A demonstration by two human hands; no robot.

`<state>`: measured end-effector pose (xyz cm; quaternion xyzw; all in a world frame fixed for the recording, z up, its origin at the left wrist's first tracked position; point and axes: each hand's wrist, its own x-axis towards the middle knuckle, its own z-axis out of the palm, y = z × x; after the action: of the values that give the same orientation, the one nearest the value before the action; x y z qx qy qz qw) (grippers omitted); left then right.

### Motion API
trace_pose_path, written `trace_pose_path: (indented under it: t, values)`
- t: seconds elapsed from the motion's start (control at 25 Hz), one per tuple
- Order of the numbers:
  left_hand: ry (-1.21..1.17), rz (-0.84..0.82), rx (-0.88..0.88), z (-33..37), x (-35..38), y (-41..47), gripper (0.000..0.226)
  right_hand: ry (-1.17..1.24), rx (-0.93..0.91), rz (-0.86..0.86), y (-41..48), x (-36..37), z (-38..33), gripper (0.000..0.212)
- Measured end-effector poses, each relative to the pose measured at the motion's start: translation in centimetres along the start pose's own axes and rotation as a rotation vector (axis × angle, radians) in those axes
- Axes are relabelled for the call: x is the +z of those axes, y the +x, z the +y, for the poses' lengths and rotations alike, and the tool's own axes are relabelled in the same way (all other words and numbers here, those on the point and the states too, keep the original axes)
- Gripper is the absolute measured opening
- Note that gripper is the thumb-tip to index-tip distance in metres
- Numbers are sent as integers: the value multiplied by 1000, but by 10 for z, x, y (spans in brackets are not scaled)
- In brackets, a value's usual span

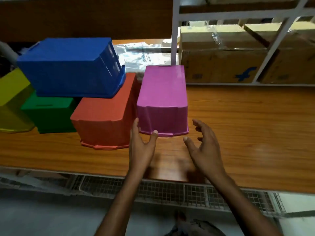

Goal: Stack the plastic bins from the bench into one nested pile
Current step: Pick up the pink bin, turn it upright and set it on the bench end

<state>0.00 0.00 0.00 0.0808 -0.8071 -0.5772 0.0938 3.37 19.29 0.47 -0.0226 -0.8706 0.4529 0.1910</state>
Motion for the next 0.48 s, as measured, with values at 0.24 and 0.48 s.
trace_pose_path:
  t: [0.24, 0.48]
  values:
    - [80, -18, -87, 7, 21, 47, 94, -48, 121, -102, 60, 16, 23, 82]
    - [40, -11, -121, 1, 31, 68, 94, 56, 189, -267, 77, 28, 25, 86]
